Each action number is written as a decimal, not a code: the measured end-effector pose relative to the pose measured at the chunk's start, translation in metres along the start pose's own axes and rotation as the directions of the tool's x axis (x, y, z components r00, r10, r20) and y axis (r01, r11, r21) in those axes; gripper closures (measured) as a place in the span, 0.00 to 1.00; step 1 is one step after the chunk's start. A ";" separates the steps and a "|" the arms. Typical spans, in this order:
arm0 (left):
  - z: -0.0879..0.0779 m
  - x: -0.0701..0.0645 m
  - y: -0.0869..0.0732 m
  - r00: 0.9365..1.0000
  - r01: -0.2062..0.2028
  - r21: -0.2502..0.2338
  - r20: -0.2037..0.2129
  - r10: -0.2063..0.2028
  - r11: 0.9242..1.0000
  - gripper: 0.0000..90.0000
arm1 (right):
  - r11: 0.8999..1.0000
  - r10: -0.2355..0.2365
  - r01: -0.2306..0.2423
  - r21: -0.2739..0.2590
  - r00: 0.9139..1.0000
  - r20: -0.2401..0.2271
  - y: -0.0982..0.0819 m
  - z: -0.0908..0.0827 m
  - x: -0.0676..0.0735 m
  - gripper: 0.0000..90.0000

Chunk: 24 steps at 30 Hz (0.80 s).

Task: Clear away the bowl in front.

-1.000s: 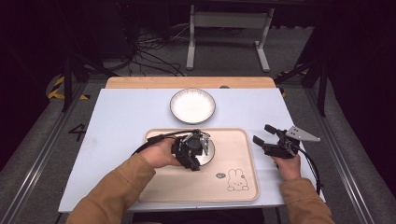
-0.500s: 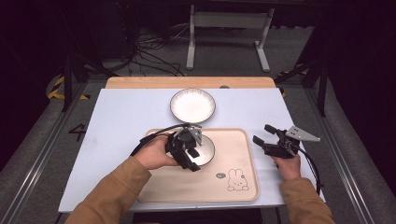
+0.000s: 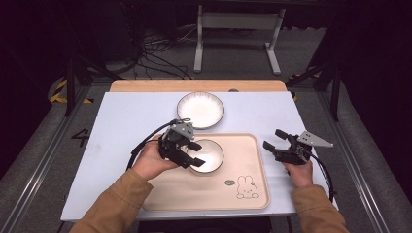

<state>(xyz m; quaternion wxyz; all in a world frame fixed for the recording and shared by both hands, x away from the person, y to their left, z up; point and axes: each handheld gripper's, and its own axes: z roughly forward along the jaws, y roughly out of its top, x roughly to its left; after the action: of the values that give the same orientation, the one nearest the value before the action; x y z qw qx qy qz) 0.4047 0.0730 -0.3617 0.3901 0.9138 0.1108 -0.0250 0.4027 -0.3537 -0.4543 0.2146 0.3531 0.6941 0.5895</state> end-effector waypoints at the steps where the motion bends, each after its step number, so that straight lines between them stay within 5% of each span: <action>1: -0.003 0.000 -0.002 1.000 0.005 -0.020 -0.015 -0.005 1.000 0.45 | 1.000 0.000 0.000 0.000 1.000 0.000 0.000 0.000 0.000 0.20; 6: -0.017 0.001 -0.013 0.997 0.016 -0.106 -0.070 -0.024 0.994 0.42 | 1.000 -0.001 0.001 0.001 1.000 -0.001 0.000 0.000 0.000 0.20; 9: -0.026 0.004 -0.023 0.993 0.027 -0.171 -0.104 -0.046 0.985 0.41 | 1.000 0.000 0.000 0.002 1.000 0.000 0.000 0.000 0.000 0.20; 15: -0.038 0.006 -0.041 0.984 0.049 -0.229 -0.158 -0.087 0.972 0.38 | 1.000 0.000 0.000 0.002 1.000 0.001 0.000 0.000 0.000 0.20; 24: -0.059 0.013 -0.081 0.952 0.092 -0.336 -0.246 -0.182 0.937 0.32 | 1.000 0.000 0.000 0.002 1.000 0.001 0.000 0.000 0.000 0.20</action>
<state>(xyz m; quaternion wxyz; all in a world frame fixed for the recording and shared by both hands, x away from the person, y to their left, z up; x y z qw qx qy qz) 0.3968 0.1718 -0.3793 0.5115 0.8227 0.2300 0.0925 0.4026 -0.3534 -0.4544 0.2147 0.3536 0.6945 0.5887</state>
